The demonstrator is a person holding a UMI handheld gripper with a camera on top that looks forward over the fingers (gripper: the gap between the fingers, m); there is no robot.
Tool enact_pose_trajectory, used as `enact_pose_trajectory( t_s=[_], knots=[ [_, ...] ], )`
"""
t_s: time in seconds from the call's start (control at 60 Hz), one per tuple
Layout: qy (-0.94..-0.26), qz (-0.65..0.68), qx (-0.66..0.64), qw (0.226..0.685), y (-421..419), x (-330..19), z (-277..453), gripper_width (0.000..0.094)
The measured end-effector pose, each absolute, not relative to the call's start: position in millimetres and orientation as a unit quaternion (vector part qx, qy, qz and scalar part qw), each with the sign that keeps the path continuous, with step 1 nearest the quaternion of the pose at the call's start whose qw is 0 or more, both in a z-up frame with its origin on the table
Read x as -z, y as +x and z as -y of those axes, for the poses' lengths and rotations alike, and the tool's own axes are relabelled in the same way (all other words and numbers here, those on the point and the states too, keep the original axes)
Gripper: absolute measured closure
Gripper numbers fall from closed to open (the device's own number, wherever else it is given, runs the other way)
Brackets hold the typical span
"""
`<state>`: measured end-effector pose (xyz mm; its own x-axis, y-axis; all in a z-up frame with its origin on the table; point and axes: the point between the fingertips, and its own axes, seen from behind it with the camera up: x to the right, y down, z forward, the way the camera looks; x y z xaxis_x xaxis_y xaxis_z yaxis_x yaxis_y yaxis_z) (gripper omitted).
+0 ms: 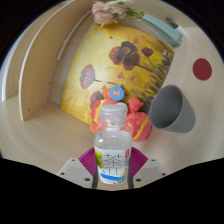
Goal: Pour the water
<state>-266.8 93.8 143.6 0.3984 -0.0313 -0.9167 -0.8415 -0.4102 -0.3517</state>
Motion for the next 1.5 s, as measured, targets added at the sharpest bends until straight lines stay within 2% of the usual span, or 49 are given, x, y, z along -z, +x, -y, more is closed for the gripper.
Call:
enact_pose_trajectory(
  t_s=[0.15,0.533,0.617,0.733,0.833,0.917,1.0,1.1,1.15,1.25,1.367,1.5],
  knots=[
    [-0.617,-0.435,-0.538,0.375,-252.4,-151.6,-102.9,0.0528],
    [-0.39,-0.602,-0.65,0.25,-208.9,-181.6,-117.5,0.0533],
    [-0.372,-0.61,-0.662,0.226,-207.9,-186.2,-119.9,0.0523],
    [-0.368,-0.614,-0.663,0.22,-206.4,-186.9,-124.9,0.0522],
    [-0.39,-0.597,-0.659,0.239,-203.6,-195.4,-124.3,0.0523],
    [-0.445,-0.563,-0.639,0.276,-204.5,-203.2,-123.0,0.0522],
    [-0.537,-0.485,-0.587,0.362,-203.0,-214.2,-120.5,0.0524],
    [-0.648,-0.356,-0.49,0.46,-186.4,-242.7,-115.0,0.0523],
    [-0.677,-0.292,-0.431,0.521,-174.8,-253.2,-113.9,0.0522],
    [-0.729,-0.173,-0.299,0.591,-141.2,-280.4,-111.3,0.0523],
    [-0.751,-0.066,-0.148,0.64,-90.8,-283.9,-112.8,0.0507],
    [-0.757,0.005,-0.033,0.653,-38.7,-262.1,-115.3,0.0509]
  ],
)
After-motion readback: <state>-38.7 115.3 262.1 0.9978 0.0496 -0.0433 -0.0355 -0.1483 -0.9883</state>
